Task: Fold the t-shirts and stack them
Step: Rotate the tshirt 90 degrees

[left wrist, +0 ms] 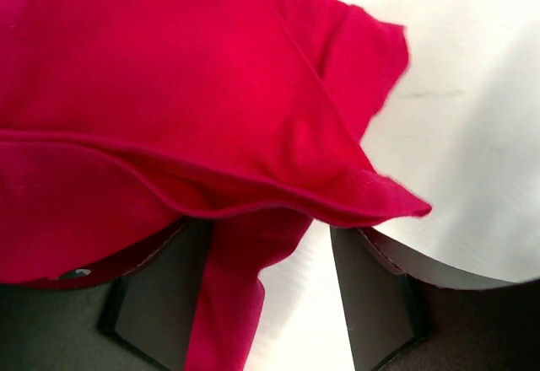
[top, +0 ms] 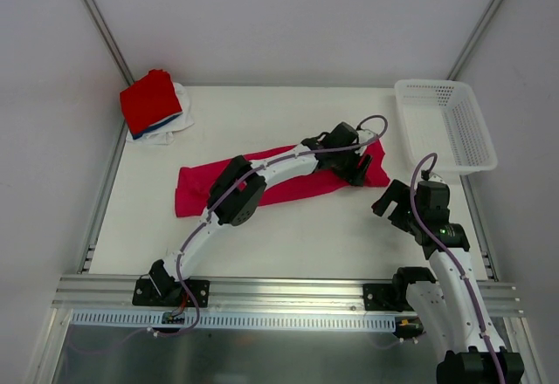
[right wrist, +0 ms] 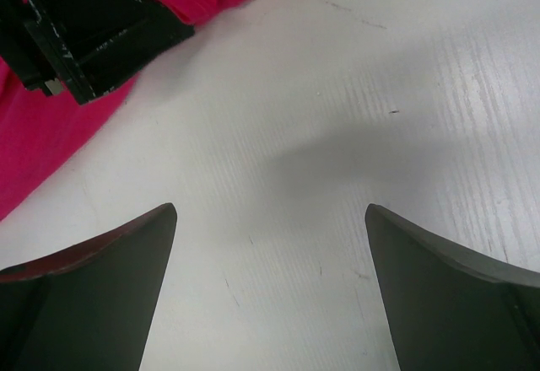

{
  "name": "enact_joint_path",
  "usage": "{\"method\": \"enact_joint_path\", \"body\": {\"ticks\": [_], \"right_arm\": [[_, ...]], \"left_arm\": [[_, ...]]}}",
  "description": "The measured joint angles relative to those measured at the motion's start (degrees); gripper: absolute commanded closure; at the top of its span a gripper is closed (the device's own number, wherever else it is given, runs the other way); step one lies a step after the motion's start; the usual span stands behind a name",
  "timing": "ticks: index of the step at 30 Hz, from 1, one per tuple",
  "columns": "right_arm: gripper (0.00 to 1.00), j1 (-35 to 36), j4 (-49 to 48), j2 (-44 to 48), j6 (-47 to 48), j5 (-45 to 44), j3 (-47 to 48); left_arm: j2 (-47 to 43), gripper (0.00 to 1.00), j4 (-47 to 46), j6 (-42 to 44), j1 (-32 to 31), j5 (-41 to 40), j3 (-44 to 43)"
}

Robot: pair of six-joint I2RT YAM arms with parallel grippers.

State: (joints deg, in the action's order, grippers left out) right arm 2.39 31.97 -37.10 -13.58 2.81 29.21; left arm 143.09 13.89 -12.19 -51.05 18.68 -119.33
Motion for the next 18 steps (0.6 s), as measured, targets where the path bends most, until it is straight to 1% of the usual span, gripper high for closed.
{"method": "enact_joint_path", "body": {"ticks": [2, 5, 7, 10, 13, 16, 18], "right_arm": [[0.01, 0.0, 0.0, 0.0, -0.1, 0.0, 0.0], [0.01, 0.0, 0.0, 0.0, -0.1, 0.0, 0.0], [0.01, 0.0, 0.0, 0.0, -0.1, 0.0, 0.0], [0.01, 0.0, 0.0, 0.0, -0.1, 0.0, 0.0], [0.01, 0.0, 0.0, -0.1, -0.1, 0.0, 0.0], [0.01, 0.0, -0.2, -0.8, -0.2, 0.5, 0.0], [0.01, 0.2, -1.3, -1.1, -0.9, 1.6, -0.2]], "left_arm": [[-0.3, 0.36, 1.1, 2.4, 0.2, -5.6, -0.3], [-0.1, 0.36, 4.1, 4.9, 0.9, -12.4, -2.3], [0.3, 0.35, 6.6, 5.7, 2.1, -15.3, -3.9], [1.0, 0.34, 9.2, 5.7, 5.2, -16.9, -6.0], [1.9, 0.32, 11.2, 5.6, 10.3, -17.5, -8.9], [2.9, 0.28, 12.4, 5.5, 15.0, -17.9, -12.5], [4.0, 0.24, 12.6, 5.7, 17.4, -18.9, -15.4]]}}
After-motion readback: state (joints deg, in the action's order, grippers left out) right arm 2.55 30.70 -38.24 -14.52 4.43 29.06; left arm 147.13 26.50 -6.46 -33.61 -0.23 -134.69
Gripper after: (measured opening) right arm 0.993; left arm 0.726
